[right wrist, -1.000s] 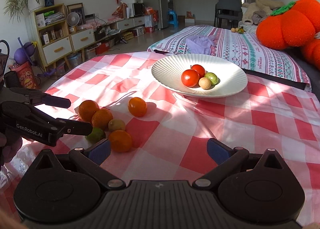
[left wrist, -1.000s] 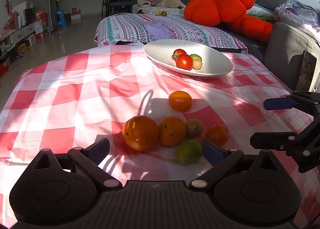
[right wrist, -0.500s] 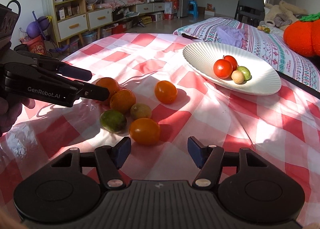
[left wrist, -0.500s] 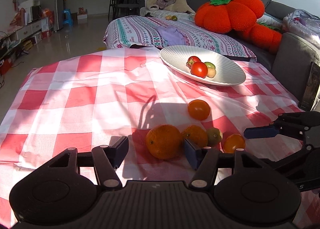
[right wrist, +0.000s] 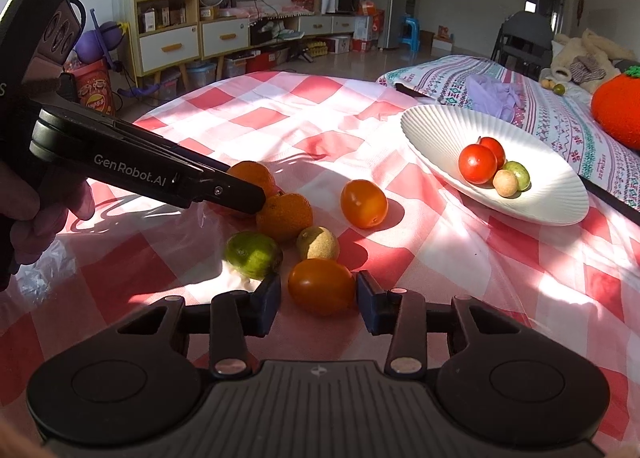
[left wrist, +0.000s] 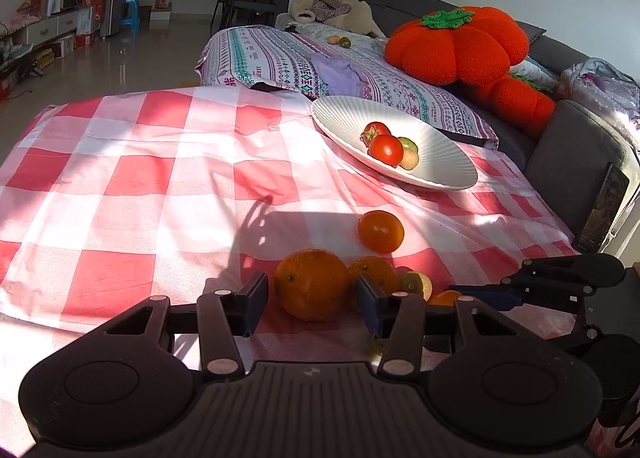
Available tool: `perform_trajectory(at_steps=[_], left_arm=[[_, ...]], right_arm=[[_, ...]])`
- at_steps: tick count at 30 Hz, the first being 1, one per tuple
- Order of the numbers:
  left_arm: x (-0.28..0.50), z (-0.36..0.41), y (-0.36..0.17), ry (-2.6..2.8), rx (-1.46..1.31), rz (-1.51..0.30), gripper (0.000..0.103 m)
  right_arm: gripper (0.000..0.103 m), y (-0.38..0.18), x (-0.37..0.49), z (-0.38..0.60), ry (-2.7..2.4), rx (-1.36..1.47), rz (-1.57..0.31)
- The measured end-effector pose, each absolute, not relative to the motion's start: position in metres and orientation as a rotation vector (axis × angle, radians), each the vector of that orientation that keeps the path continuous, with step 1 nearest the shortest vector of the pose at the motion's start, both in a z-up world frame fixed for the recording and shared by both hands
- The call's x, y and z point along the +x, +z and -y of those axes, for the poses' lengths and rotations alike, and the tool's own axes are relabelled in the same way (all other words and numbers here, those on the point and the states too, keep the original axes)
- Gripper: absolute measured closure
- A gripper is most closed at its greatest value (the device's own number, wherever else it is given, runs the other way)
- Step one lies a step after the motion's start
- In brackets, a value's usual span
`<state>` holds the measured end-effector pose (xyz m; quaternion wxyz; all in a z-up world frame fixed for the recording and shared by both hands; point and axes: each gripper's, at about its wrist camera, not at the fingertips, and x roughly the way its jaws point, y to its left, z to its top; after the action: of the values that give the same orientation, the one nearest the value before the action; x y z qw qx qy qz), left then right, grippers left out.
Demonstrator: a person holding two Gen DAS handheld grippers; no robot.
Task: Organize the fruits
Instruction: 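Grasp a large orange with the left gripper while the right gripper grasps an orange cherry tomato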
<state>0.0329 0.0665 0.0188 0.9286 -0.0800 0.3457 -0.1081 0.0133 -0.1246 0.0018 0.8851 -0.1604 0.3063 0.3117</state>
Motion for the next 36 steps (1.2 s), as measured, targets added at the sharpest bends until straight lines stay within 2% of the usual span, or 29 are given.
perform_trajectory(at_steps=[16, 24, 29, 36], left_arm=[[0.030, -0.064, 0.016, -0.227, -0.143, -0.768, 0.060], [0.032, -0.075, 0.012, -0.184, -0.229, -0.722, 0.058], [0.035, -0.073, 0.011, -0.180, -0.193, -0.690, 0.051], [0.042, -0.067, 0.004, -0.158, -0.158, -0.639, 0.051]], right_arm=[[0.071, 0.006, 0.015, 0.124, 0.629, -0.311, -0.690], [0.071, 0.010, 0.016, 0.122, 0.629, -0.310, -0.684], [0.071, 0.015, 0.015, 0.122, 0.622, -0.312, -0.674], [0.071, 0.021, 0.017, 0.125, 0.594, -0.313, -0.668]])
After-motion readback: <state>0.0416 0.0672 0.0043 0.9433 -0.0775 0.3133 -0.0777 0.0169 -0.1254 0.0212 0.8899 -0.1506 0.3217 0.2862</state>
